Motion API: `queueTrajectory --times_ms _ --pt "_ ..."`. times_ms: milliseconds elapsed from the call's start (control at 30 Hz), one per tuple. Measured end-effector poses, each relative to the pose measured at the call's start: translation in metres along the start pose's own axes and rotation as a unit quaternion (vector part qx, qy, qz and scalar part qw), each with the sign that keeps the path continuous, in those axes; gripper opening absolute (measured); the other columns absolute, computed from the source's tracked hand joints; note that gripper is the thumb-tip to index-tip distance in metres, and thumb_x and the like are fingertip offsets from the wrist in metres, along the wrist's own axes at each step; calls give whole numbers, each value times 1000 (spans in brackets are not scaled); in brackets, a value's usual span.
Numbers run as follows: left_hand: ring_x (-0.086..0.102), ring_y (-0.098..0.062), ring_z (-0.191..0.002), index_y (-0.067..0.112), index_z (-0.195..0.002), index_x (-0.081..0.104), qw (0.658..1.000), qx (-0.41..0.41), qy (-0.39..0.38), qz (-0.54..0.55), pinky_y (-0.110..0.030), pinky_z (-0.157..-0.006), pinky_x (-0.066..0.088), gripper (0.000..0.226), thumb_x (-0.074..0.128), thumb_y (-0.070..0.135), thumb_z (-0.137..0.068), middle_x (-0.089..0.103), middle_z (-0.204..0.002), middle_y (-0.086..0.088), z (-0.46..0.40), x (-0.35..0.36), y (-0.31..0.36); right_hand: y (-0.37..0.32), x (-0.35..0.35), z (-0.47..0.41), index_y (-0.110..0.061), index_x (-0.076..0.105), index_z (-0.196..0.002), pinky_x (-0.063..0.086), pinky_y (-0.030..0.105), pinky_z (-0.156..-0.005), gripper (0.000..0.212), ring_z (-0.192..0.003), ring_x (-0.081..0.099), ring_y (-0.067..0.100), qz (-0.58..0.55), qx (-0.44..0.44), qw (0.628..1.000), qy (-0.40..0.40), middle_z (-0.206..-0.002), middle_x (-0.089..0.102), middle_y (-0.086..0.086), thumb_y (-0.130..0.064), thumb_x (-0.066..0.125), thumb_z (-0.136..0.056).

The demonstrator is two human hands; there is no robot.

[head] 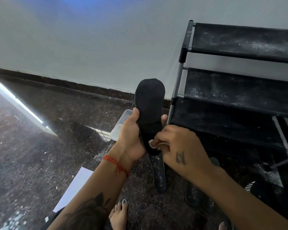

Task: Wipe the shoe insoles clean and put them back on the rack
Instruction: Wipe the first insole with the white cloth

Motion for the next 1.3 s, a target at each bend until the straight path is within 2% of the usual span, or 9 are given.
queueTrajectory --times_ms 133,233,300,567,667,933,1033,1167,1300 --pt "62 -22 -76 10 -134 50 999 10 -6 -30 -33 -66 56 68 21 59 -96 64 -89 -9 -1 0 2 7 -19 1 -18 68 -73 49 31 -49 9 -57 56 14 64 38 994 79 -67 60 -4 -11 72 -68" --pt "59 -25 -87 6 -132 51 999 12 7 -38 -38 -77 55 73 21 61 -95 63 -91 -10 -1 -1 3 1 -18 1 -20 68 -74 50 18 -52 6 -56 59 5 -98 47 990 93 -65 62 -12 -18 74 -76" --pt "59 -24 -86 6 -127 54 1000 8 11 -25 -37 -73 57 71 24 60 -95 62 -90 -12 -1 0 1 -6 -8 2 -22 71 -77 47 11 -55 4 -61 60 2 -168 51 983 46 -67 64 -14 -20 74 -76" --pt "62 -19 -68 7 -130 53 998 23 6 -50 -27 -62 54 69 22 58 -97 65 -82 -9 0 -1 1 10 -14 -2 -22 68 -79 50 29 -60 2 -66 59 10 32 79 995 51 -73 61 -7 -22 67 -77" --pt "61 -22 -73 8 -129 54 997 29 12 -70 -32 -66 54 70 21 59 -96 64 -83 -8 1 0 2 13 -20 -2 -21 68 -75 49 14 -57 4 -62 59 3 -83 100 988 85 -65 62 -13 -18 71 -74" --pt "70 -34 -74 6 -114 58 1000 10 -6 -7 -40 -59 58 67 22 60 -96 63 -79 -13 4 2 2 -5 0 -3 -12 73 -80 44 5 -57 5 -64 61 -1 -252 89 963 -23 -68 66 -6 -9 73 -76" --pt "67 -28 -65 6 -114 58 1000 18 4 2 -35 -54 56 64 23 57 -97 59 -79 -14 7 6 1 0 -8 -2 -17 74 -74 47 11 -58 5 -58 61 0 -204 71 974 -61 -63 65 -13 -12 73 -75" --pt "66 -26 -56 6 -112 58 999 39 8 -1 -29 -47 53 62 22 54 -99 57 -81 -15 9 10 4 7 -10 -1 -22 74 -71 47 11 -65 9 -72 60 -1 -57 61 996 9 -84 68 -13 -13 75 -70" --pt "68 -28 -55 5 -108 58 999 40 10 -19 -32 -48 55 62 22 55 -98 58 -79 -14 10 9 5 -5 -1 0 -18 75 -77 42 4 -57 10 -63 61 -1 -175 69 982 31 -71 64 -15 -8 74 -73"
Point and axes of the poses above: each hand's wrist, its own z-axis away from the middle knuckle, its own x-axis out of the palm, y = z × x, the point moved 2 cm from there along -z, towards the middle knuckle
